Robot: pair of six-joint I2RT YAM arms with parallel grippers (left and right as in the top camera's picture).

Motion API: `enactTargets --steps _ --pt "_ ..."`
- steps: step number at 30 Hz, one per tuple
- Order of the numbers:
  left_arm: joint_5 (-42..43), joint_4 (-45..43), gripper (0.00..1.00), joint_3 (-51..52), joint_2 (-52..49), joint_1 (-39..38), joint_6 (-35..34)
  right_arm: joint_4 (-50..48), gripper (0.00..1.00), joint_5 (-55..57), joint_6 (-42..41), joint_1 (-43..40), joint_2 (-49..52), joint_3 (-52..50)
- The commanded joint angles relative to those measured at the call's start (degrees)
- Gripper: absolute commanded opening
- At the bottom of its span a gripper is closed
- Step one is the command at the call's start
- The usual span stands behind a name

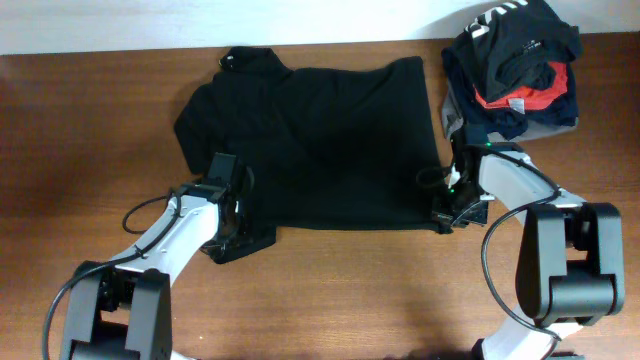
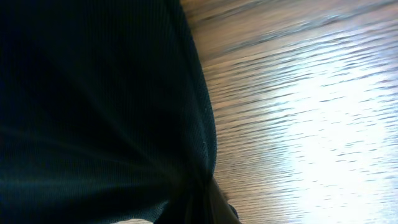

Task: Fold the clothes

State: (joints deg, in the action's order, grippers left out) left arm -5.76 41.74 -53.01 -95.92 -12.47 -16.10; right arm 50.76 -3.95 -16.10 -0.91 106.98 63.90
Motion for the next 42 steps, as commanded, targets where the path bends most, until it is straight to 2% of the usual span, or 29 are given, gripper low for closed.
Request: enactTargets --steps 1,5,8,12,19,24,26,30,32,42 --pt "0.4 0.3 0.01 -1.4 -0.4 0.3 0.3 0.0 0.04 2.8 1.3 -1.4 1.5 -1.4" --pt "0.2 2.8 0.01 -7.4 -0.4 1.3 0.8 -0.1 0.04 3.6 1.2 -2.1 1.5 -1.4" --pt "0.2 4.3 0.02 -11.8 -0.4 3.0 3.8 -0.2 0.04 3.8 1.0 -4.0 1.5 -1.4" --pt "-3.2 4.1 0.02 -12.8 -0.4 5.0 4.2 -0.2 0.04 3.6 1.1 -7.1 1.5 -1.4" --pt "-4.3 -3.7 0.06 -12.8 -0.4 11.3 4.2 -0.2 0.04 3.1 2.4 -9.6 1.5 -1.4" --pt "-4.3 -14.7 0.15 -12.8 -0.7 14.0 4.2 -0.2 0.04 3.1 2.4 -9.6 1.5 -1.4" --pt "-2.4 -19.5 0.25 -12.8 -1.8 14.4 6.1 -0.2 0.04 3.1 2.4 -9.6 1.5 -1.4" --pt "6.4 -26.5 0.51 -12.8 -6.1 15.0 9.8 -0.2 0.04 3.1 2.4 -9.6 1.5 -1.4" --pt "8.2 -27.2 0.54 -12.8 -8.2 15.4 9.7 -0.2 0.04 3.1 2.4 -9.6 1.5 -1.4" --pt "9.1 -22.0 0.54 -12.8 -10.1 16.2 9.7 0.7 0.04 3.2 2.4 -9.6 1.5 -1.4"
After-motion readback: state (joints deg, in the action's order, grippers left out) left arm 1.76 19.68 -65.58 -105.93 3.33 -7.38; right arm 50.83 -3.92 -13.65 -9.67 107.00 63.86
